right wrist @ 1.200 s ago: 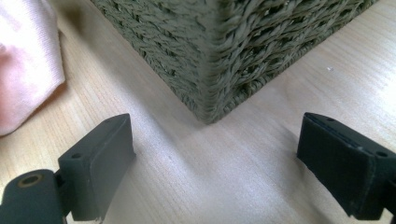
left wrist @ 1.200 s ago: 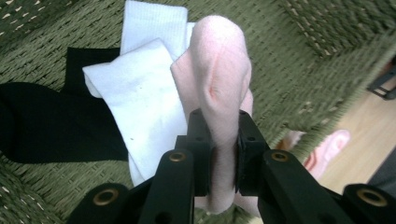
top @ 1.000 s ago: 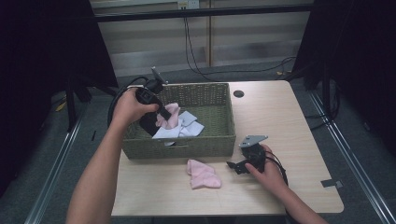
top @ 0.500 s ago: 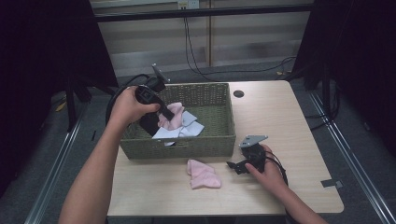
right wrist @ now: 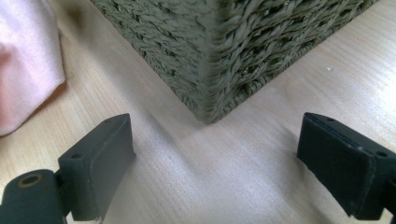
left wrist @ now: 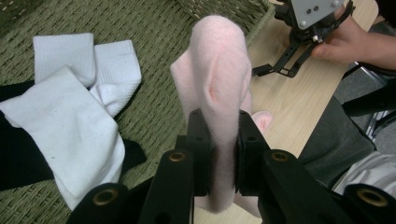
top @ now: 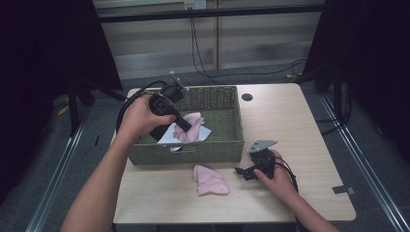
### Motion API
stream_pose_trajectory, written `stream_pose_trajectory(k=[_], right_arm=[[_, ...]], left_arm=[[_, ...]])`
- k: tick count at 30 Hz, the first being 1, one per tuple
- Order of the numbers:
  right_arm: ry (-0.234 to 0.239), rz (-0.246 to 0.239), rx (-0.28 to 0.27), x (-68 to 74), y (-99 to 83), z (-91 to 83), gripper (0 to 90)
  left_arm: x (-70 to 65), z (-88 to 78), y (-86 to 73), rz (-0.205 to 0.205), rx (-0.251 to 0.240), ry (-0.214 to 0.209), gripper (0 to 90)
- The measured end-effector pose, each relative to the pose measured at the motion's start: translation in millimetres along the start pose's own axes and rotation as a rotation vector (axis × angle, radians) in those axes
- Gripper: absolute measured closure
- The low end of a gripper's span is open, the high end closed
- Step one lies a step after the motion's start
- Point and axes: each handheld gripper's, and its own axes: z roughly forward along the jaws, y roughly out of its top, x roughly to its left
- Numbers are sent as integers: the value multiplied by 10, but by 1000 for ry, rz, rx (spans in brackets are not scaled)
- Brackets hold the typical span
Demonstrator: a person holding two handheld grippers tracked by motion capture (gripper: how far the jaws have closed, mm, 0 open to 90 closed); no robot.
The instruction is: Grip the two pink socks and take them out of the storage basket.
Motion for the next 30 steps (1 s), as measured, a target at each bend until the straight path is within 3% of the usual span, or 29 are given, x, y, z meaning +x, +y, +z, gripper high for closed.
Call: stream_pose_trajectory(k=[14,21,22,26,28,30], right_arm=[[0,1,0,1,-1,0,101],[0,-1,-1,0,-1,1,101],[0,0,-1,0,-1,1,101],[-1,1,-1,1,-1,1,101],[-1,-1,-1,0,-1,1,101],[0,0,-1,1,-1,1,101]], left_arm=[[-323,147,-88,80,-4,-29,796],[-421,317,-139,92,8,-42,792],[-436,346,-149,100,7,-52,777],[-461,440,-190,125,-9,-23,560],[-444,456,-212,114,-19,-30,510],[-435,469,-244,113,-21,-4,495]])
